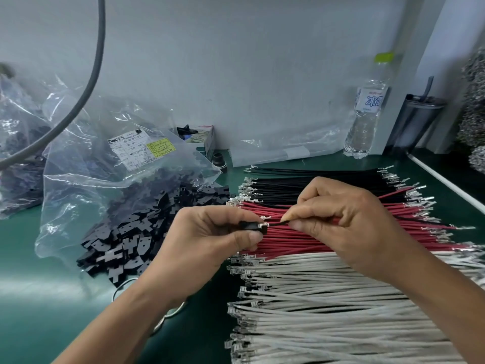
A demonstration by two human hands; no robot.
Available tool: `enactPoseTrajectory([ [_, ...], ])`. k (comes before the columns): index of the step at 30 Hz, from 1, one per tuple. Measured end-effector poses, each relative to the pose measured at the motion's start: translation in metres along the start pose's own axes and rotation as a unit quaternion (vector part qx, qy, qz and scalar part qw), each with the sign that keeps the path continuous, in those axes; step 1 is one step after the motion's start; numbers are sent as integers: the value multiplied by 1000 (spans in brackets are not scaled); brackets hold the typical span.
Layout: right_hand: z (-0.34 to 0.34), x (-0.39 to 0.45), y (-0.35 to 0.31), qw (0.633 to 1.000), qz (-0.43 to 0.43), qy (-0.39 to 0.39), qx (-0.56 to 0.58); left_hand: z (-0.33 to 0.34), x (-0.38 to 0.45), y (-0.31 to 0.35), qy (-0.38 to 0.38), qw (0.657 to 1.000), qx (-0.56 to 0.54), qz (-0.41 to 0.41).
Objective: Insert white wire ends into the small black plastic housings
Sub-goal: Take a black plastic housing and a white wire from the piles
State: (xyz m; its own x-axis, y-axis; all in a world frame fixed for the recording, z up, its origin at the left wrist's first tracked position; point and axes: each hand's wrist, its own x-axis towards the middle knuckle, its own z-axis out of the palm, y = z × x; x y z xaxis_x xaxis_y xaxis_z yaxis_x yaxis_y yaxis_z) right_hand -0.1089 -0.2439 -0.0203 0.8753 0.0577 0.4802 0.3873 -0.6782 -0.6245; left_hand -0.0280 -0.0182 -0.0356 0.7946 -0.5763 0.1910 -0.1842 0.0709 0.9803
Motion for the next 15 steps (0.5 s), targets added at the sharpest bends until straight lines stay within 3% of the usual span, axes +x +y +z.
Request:
enactPoseTrajectory([
  [2, 0, 0, 1, 1000, 12, -24, 15, 0, 0, 0, -24, 999, 31, 5],
  [5, 5, -1, 3, 1000, 21, -5, 1, 0, -1, -2, 6, 998, 50, 21],
  [10, 18, -2, -7, 983, -51, 43, -168, 2, -1, -6, 77, 982, 153, 78],
  [15, 21, -4, -2, 994, -10, 55, -90, 3, -3, -5, 50, 989, 122, 72],
])
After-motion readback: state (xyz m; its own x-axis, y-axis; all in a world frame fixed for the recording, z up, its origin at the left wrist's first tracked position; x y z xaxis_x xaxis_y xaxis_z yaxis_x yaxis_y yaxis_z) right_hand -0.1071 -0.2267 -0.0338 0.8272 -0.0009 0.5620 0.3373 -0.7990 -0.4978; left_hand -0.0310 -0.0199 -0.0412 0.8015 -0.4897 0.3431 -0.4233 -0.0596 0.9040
